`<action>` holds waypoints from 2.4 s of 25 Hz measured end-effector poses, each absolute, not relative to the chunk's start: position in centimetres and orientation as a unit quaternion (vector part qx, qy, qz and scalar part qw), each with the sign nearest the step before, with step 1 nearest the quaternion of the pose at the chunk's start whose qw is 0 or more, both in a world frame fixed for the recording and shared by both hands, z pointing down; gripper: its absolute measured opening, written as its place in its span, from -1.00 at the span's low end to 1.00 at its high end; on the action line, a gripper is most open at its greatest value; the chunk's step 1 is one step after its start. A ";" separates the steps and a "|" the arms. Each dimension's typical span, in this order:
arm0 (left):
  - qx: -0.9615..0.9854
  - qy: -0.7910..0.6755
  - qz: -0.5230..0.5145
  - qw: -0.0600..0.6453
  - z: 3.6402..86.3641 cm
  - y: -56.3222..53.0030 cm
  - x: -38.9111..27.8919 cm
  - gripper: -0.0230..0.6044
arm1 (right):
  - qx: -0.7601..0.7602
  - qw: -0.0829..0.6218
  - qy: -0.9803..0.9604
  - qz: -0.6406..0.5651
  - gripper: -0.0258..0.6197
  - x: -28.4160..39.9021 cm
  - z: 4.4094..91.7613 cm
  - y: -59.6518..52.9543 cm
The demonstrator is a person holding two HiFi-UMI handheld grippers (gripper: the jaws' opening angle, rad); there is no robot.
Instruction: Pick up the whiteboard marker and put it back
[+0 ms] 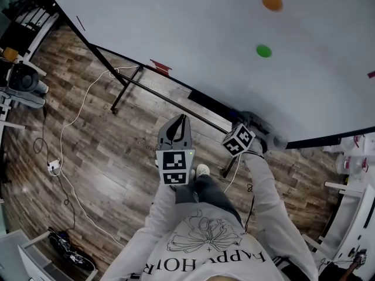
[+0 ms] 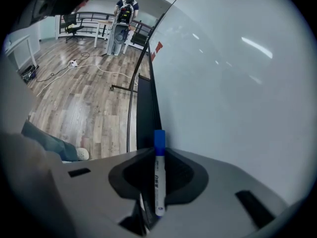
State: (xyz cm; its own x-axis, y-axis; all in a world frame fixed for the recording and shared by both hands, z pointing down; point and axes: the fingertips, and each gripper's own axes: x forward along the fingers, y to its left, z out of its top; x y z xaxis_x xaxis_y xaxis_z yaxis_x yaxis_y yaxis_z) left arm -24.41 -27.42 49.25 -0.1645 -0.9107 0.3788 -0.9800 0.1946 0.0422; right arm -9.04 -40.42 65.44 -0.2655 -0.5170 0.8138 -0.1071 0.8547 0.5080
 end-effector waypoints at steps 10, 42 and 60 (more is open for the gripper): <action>0.652 -0.739 0.097 0.139 47.3 -28.7 -22.7 -0.90 | 0.318 0.427 -0.842 -0.089 -0.73 -8.7 57.8 -39.7; 0.808 -0.579 0.084 0.067 42.2 -38.0 -3.3 -0.90 | 0.635 0.100 -0.764 0.045 -0.73 13.1 44.1 -40.6; 0.806 -0.576 0.104 0.081 44.7 -38.8 -1.1 -0.90 | 0.624 0.073 -0.773 0.088 -0.73 13.1 50.1 -41.3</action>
State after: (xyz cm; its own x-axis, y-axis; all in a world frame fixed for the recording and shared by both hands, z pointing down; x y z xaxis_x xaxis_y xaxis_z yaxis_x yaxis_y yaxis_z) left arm -1.13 -38.84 44.72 0.3141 -0.9128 0.2611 -0.9465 -0.3223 0.0117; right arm 13.09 -41.31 50.06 -0.2111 -0.9516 0.2235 -0.9775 0.2063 -0.0446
